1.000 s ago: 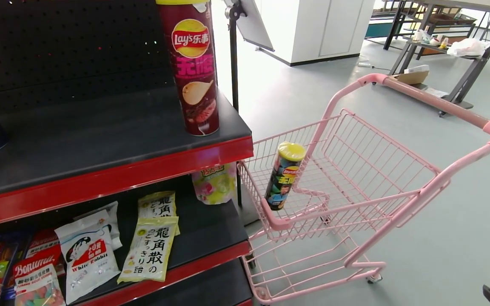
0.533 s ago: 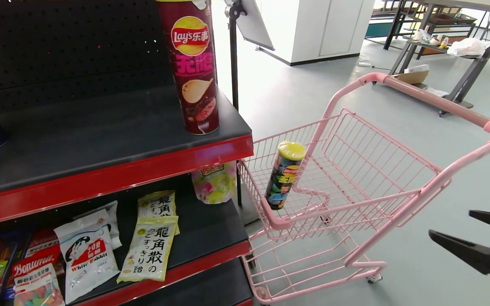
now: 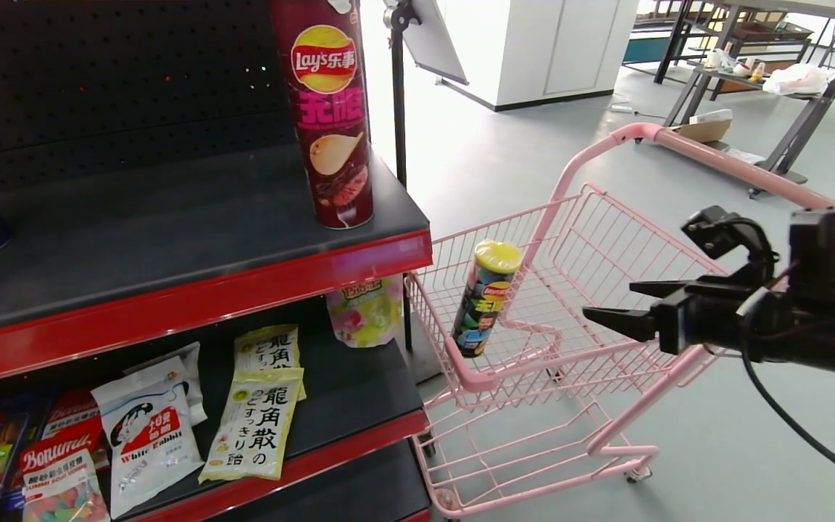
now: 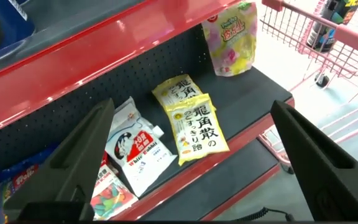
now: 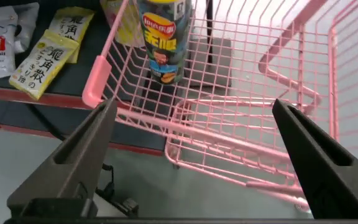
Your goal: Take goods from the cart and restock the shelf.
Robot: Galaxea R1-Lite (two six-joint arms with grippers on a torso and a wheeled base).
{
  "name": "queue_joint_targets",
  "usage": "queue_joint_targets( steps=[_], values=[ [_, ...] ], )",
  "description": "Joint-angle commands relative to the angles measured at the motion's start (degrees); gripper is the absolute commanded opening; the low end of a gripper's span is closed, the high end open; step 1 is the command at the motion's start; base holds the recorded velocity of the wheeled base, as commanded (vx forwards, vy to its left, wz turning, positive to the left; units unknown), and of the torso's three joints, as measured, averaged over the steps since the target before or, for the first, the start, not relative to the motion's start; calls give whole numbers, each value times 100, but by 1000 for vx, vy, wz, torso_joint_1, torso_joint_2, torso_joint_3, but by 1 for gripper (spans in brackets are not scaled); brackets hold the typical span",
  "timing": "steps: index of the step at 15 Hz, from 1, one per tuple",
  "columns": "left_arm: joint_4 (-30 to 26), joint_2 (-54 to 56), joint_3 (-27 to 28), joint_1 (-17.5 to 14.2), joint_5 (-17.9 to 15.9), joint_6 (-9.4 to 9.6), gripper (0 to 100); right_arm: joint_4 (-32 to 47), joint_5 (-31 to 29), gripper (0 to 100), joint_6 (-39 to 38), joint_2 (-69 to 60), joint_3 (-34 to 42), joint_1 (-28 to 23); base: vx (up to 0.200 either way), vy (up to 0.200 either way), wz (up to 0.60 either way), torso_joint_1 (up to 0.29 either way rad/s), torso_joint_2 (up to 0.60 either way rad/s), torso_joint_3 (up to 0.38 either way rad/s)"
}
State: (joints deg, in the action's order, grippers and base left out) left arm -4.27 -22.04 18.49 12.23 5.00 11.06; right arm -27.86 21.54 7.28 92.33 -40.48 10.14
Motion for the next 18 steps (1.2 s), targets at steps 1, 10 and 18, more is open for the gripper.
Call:
queue_joint_targets(
  steps=[1, 10, 18],
  values=[
    [-4, -116, 5, -1, 1, 2, 100, -282, 61, 100, -7, 1349, -785, 269, 0, 0, 0, 0, 0, 0],
    [-4, -274, 32, -1, 19, 28, 100, -879, 87, 100, -394, 2289, -1471, 550, 0, 0, 0, 0, 0, 0],
    [-4, -274, 23, -19, 98, 28, 100, -906, 61, 100, -605, 2825, -2113, 893, 0, 0, 0, 0, 0, 0]
  ],
)
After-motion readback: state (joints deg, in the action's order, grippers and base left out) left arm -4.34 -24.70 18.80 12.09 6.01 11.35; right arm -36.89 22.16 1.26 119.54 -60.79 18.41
